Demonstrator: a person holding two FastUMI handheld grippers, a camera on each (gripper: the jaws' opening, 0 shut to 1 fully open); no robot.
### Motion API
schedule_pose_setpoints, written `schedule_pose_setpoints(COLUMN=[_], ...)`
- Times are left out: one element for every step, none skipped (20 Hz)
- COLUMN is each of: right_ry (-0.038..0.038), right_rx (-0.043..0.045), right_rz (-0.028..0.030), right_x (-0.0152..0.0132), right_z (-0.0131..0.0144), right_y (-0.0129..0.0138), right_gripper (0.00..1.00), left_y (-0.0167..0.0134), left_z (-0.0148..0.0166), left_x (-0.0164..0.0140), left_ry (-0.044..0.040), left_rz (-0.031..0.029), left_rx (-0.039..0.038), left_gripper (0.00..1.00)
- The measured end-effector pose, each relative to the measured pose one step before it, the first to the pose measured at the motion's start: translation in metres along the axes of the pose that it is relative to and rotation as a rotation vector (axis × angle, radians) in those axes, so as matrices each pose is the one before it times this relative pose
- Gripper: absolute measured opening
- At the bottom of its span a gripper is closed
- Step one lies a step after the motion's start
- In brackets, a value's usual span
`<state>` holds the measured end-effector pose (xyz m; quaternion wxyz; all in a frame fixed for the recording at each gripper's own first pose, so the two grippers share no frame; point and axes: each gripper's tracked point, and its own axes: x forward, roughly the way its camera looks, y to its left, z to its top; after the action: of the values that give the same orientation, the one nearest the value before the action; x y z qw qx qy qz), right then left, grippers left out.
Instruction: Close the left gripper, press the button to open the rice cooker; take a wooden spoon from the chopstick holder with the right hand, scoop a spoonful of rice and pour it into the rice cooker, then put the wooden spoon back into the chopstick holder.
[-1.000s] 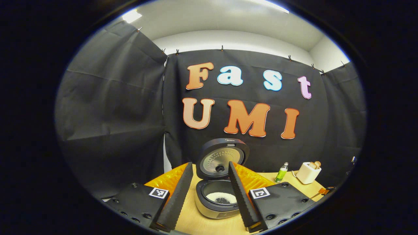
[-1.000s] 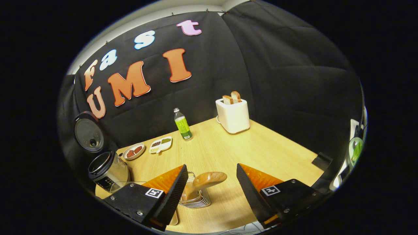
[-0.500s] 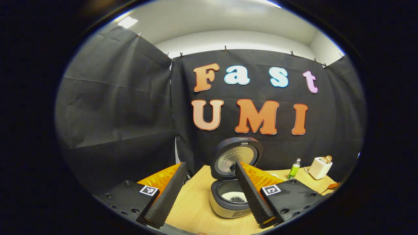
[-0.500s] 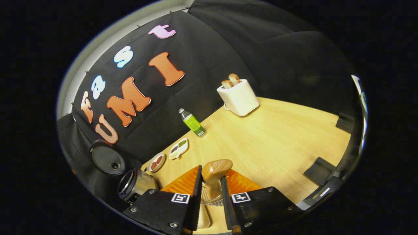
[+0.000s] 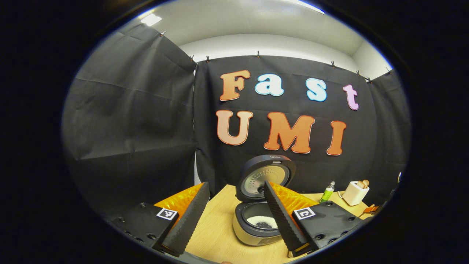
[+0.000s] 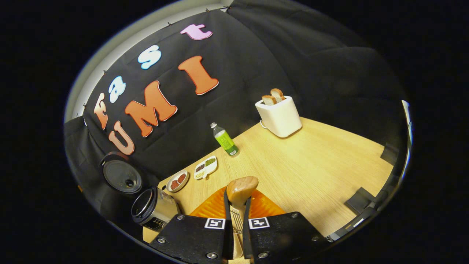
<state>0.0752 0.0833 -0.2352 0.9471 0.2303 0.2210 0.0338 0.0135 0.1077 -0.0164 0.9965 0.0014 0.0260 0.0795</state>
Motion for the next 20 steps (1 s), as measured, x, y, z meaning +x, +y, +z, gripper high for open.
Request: schedule_pose_setpoints(right_ry=[-0.02685, -0.03374, -0.03135, -0.02412, -0.02055, -0.01653, -0.01409, -0.00326, 0.00508, 0.00617, 0.00805, 0.00773, 0.00702, 0.00587, 0.01161, 0.01634, 0.01834, 0.01671, 0.01789, 0.01512], right_rx=[-0.01697, -0.02422, -0.03415, -0.03936, -0.03863, -0.03507, -0.03634, -0.0302, -0.02282, -0.00704, 0.00374, 0.00952, 0.00439, -0.00465, -0.0179, -0.02244, -0.02037, -0.01453, -0.01463, -0.02166], right_rz=[0.001, 0.00827, 0.00669, 0.00299, 0.00283, 0.00781, 0.01942, 0.01922, 0.01927, 0.01626, 0.01638, 0.01506, 0.01486, 0.01072, 0.00766, -0.00034, -0.00209, -0.01064, -0.0141, -0.00666], right_x=[-0.00502, -0.00752, -0.00838, -0.00613, -0.00594, -0.00696, -0.00809, -0.00665, -0.00436, -0.00362, -0.004, -0.00309, -0.00046, -0.00103, 0.00233, 0.00146, 0.00309, 0.00325, 0.00466, 0.00563], right_z=[0.00942, 0.01199, 0.01192, 0.01038, 0.00867, 0.00867, 0.00628, 0.0027, -0.00107, -0.00224, -0.00364, -0.00296, -0.00585, -0.00561, -0.00986, -0.01118, -0.01104, -0.01122, -0.01189, -0.01114], right_y=[0.00628, 0.00877, 0.00924, 0.00807, 0.00739, 0.01149, 0.01495, 0.0159, 0.01341, 0.01397, 0.0116, 0.01161, 0.01192, 0.01076, 0.00765, 0.00608, 0.00369, 0.00196, -0.00003, 0.00123], right_gripper=[0.09, 0.09, 0.09, 0.09, 0.09, 0.09, 0.09, 0.09, 0.09, 0.09, 0.09, 0.09, 0.09, 0.09, 0.09, 0.09, 0.09, 0.09, 0.09, 0.09], left_y=[0.0005, 0.00389, 0.0018, 0.00137, -0.00017, 0.00101, 0.0004, 0.0014, 0.00079, -0.00112, -0.00033, 0.00094, 0.00101, 0.00161, 0.00094, 0.00127, 0.00155, 0.00142, 0.00139, 0.00013], left_z=[-0.00001, 0.00038, 0.00146, 0.00143, 0.00147, 0.00053, 0.00184, 0.00224, 0.00205, 0.00157, 0.0011, 0.00029, 0.00072, 0.00141, 0.00036, 0.00028, -0.00109, -0.0002, -0.00222, -0.00305], left_x=[-0.00019, 0.00135, 0.00032, -0.00063, -0.00102, 0.00027, 0.00021, 0.00034, 0.00098, -0.00033, 0.00062, 0.00048, 0.00054, -0.0007, -0.00026, 0.0005, -0.00019, 0.00004, -0.00067, -0.00052], left_ry=[-0.00012, -0.00257, -0.00387, -0.00351, -0.00101, -0.00063, -0.00574, -0.00719, -0.00463, -0.00308, -0.00311, -0.00351, -0.00318, -0.00445, -0.00477, -0.00191, -0.00103, 0.00023, 0.00434, 0.00622], left_rz=[-0.00365, 0.00145, -0.00008, -0.00328, -0.00507, -0.0056, -0.00415, -0.00356, -0.00631, -0.01061, -0.00785, -0.00707, -0.00515, -0.00645, -0.00654, -0.00451, -0.00337, -0.00411, -0.00227, -0.00889], left_rx=[0.01126, 0.01295, 0.00782, 0.00157, -0.00131, 0.00151, 0.00357, 0.00238, 0.00104, -0.00004, 0.00071, 0.00353, 0.00727, 0.0095, 0.01224, 0.01043, 0.00569, -0.00364, -0.0122, -0.01065], left_gripper=[0.97, 0.97, 0.97, 0.97, 0.97, 0.97, 0.97, 0.97, 0.97, 0.97, 0.97, 0.97, 0.97, 0.97, 1.0, 1.0, 1.0, 1.0, 1.0, 1.0])
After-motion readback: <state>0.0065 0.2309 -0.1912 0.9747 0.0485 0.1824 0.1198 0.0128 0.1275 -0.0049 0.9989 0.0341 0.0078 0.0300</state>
